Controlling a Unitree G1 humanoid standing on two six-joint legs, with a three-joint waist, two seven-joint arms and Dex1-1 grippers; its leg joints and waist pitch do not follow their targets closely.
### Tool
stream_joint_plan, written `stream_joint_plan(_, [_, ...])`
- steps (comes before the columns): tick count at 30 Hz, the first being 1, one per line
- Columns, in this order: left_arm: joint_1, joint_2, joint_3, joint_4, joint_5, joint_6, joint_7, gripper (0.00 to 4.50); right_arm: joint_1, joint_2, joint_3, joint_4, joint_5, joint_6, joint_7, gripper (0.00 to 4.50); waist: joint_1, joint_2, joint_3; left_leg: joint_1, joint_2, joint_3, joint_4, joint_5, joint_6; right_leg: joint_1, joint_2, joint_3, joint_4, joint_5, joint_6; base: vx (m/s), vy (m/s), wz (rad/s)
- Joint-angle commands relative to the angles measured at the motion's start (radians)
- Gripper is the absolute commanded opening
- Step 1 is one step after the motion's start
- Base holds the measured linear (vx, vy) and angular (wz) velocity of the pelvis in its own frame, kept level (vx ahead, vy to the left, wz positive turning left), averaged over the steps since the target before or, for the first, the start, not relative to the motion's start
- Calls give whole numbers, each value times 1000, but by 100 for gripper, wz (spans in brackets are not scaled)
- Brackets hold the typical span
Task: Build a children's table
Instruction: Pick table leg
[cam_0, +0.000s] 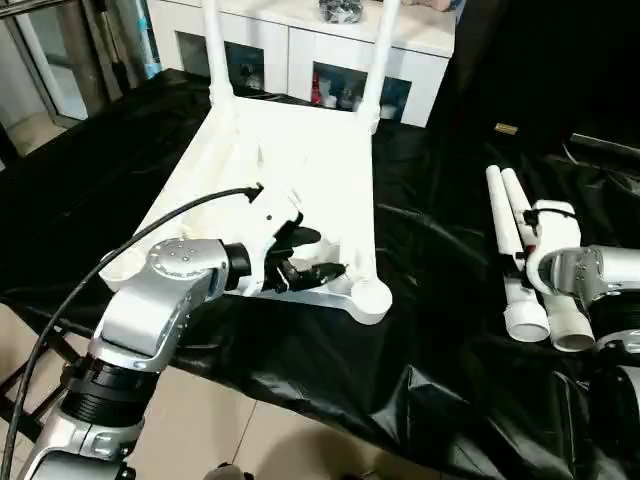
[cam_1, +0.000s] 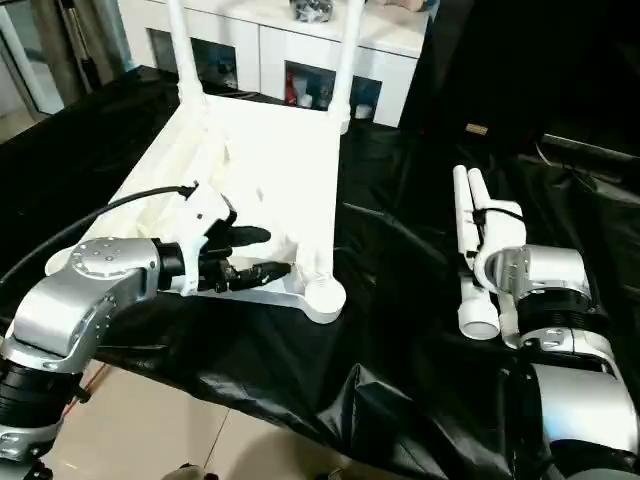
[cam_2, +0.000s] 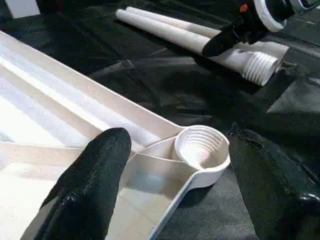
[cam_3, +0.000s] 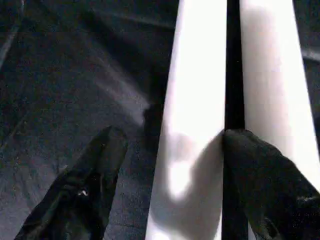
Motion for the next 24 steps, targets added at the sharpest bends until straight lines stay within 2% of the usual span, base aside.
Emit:
stream_joint_plan(1, [5,12,-13,-31,-2,1,-7,360,-20,-21,-10,33,5,8,9,342,0,-12,-75,11,36,-16,-56,-149,-10,48,-76,50,-73,-280,-150,0,0,0])
stream_joint_plan(9, [7,35,-32,-41,-5,-4,-25,360,-34,-28,-40,109,31,30,32,342,-1,-14,-76,12,38,-16,-55,-147,-10,46,-75,49,-69,-273,-159,0,0,0])
stream_joint_plan(17, [-2,39,-34,-41,-10,-7,-23,360,-56,-31,-25,138,34,34,81,342,-1,-15,-75,11,38,-17,-54,-152,-12,47,-77,49,-71,-294,-154,0,0,0])
stream_joint_plan(18, [-3,39,-35,-40,-11,-8,-22,362,-59,-30,-25,144,33,32,85,314,-1,-15,-76,10,38,-17,-54,-150,-12,47,-77,49,-70,-292,-155,0,0,0])
stream_joint_plan(21, [-9,41,-37,-36,-11,-15,-27,362,-66,-31,-29,160,34,29,86,308,0,-17,-76,11,39,-17,-53,-147,-11,46,-78,49,-70,-296,-157,0,0,0])
stream_joint_plan(22, [-11,44,-38,-34,-11,-20,-32,362,-67,-30,-30,165,34,28,88,279,0,-17,-75,10,39,-17,-54,-147,-11,46,-77,48,-71,-294,-157,0,0,0])
stream_joint_plan(24, [-14,50,-42,-34,-13,-24,-45,362,-66,-30,-28,170,32,27,94,269,0,-18,-75,10,38,-16,-54,-148,-11,46,-77,49,-71,-294,-156,0,0,0])
